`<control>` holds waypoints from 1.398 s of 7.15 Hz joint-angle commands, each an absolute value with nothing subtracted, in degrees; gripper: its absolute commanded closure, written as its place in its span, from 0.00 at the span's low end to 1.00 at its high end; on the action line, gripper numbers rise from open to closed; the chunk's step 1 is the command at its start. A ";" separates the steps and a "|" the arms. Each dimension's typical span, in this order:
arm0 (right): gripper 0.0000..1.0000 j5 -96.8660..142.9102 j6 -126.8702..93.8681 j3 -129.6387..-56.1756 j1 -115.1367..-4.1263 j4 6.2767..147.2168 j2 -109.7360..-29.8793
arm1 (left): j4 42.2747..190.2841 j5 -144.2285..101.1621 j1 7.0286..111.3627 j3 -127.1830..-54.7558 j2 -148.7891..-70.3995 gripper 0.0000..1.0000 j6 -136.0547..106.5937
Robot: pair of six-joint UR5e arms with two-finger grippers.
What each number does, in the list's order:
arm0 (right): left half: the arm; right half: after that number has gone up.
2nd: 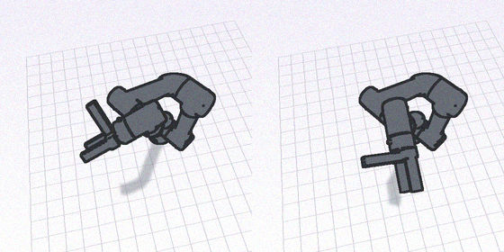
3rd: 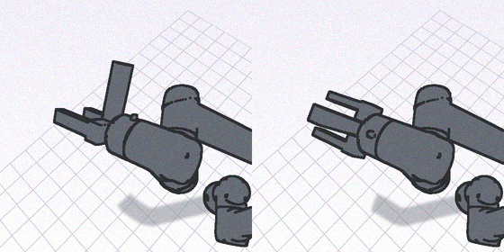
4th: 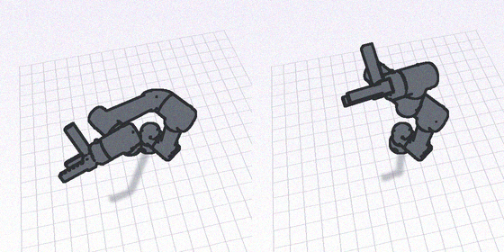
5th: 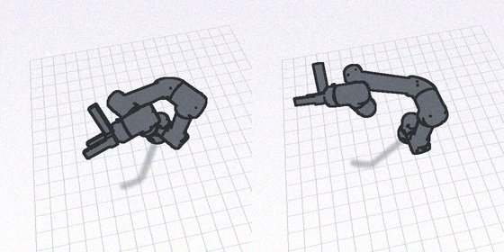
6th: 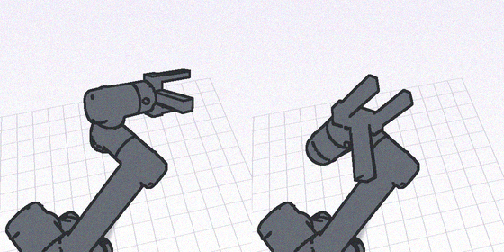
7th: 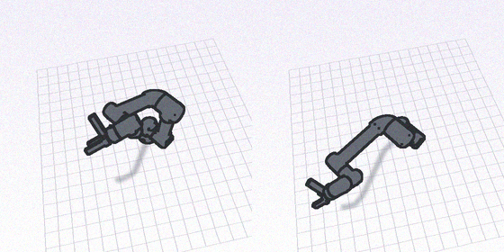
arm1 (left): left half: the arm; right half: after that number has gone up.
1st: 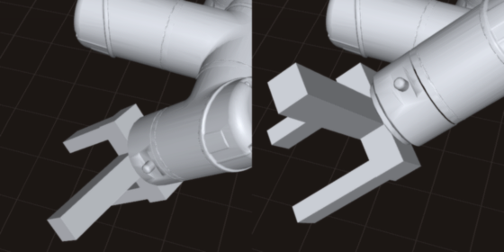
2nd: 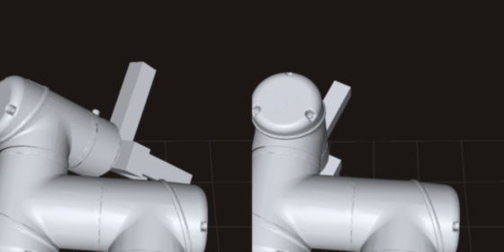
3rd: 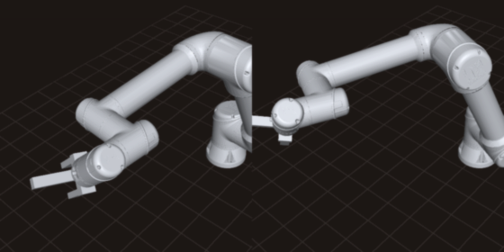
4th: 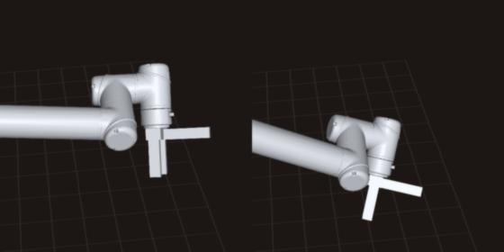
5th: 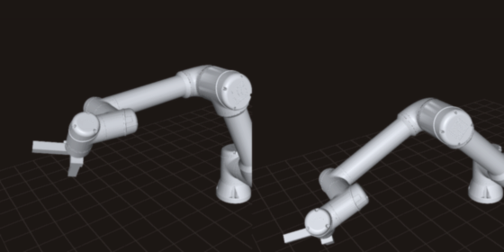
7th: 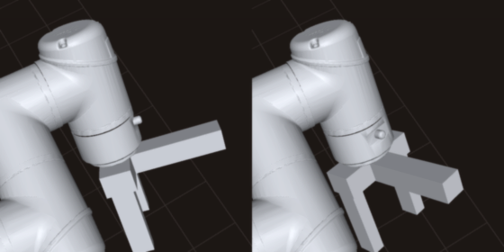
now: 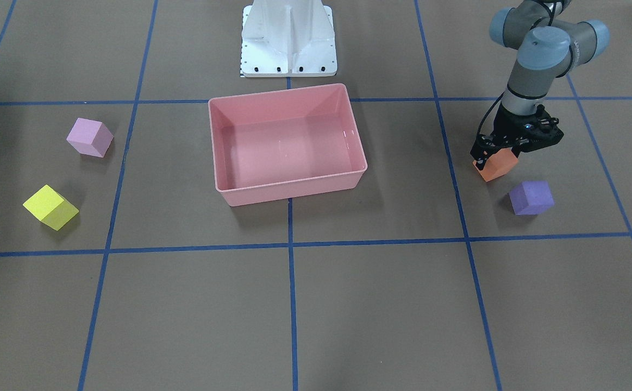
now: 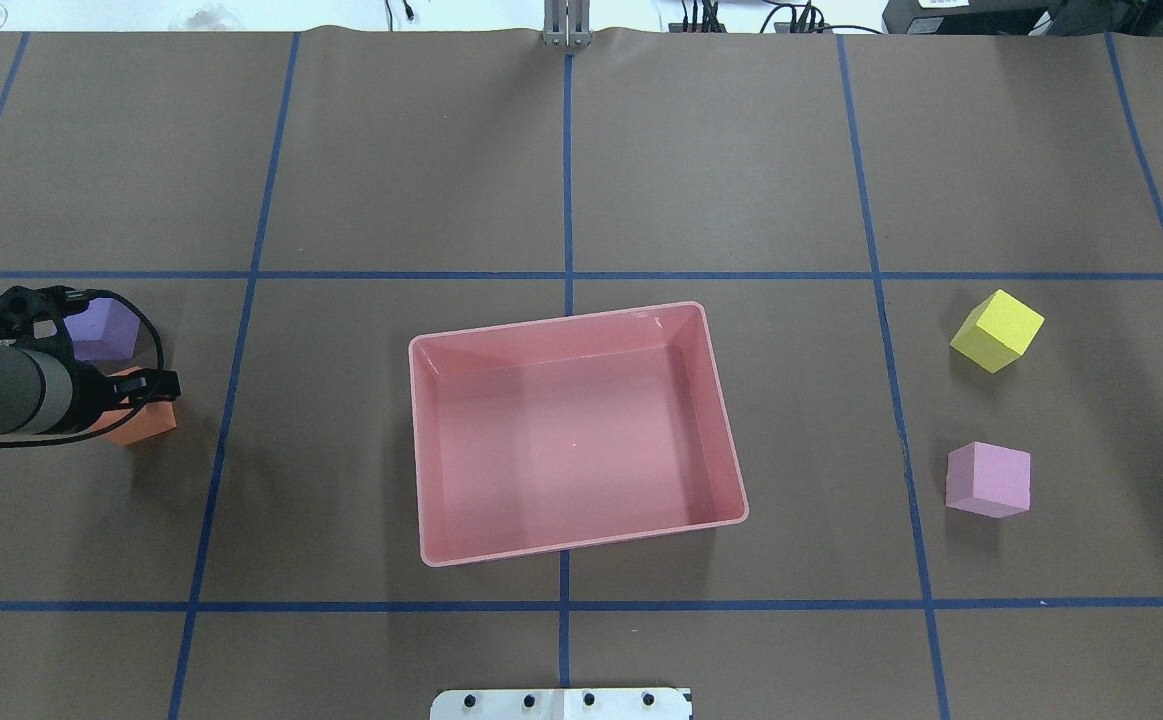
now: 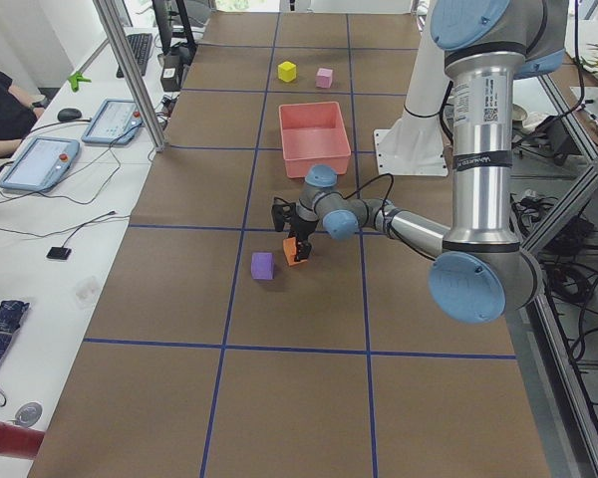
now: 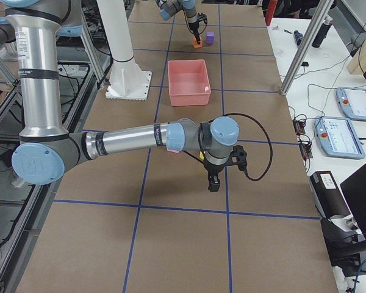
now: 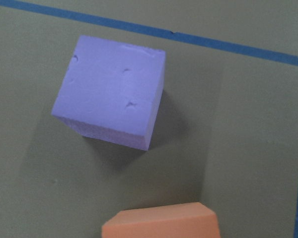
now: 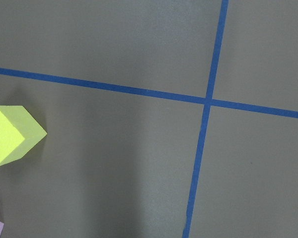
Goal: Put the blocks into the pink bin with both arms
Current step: 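Reach the left gripper down to the orange cube and grasp it, then drop the orange cube into the bin while the right gripper reaches the pink cube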
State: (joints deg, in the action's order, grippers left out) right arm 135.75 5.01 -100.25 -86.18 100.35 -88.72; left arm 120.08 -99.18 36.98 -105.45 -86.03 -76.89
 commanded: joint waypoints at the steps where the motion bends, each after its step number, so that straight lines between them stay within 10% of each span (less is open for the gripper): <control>1: 0.00 135.62 4.92 -100.81 -83.95 100.28 -88.33 | 121.38 -100.54 37.00 -106.25 -85.78 1.00 -76.91; 6: 0.00 136.14 3.44 -100.90 -80.88 91.86 -86.24 | 118.22 -111.01 46.40 -110.21 -86.48 1.00 -76.03; 10: 0.00 135.79 -28.47 -104.57 -70.87 87.02 -85.52 | 96.48 -111.18 47.64 -112.76 -104.45 1.00 -76.99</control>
State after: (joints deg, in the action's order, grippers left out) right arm 135.87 -16.18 -102.76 -74.72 88.34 -85.59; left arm 104.38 -111.15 47.60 -111.61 -98.00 -76.38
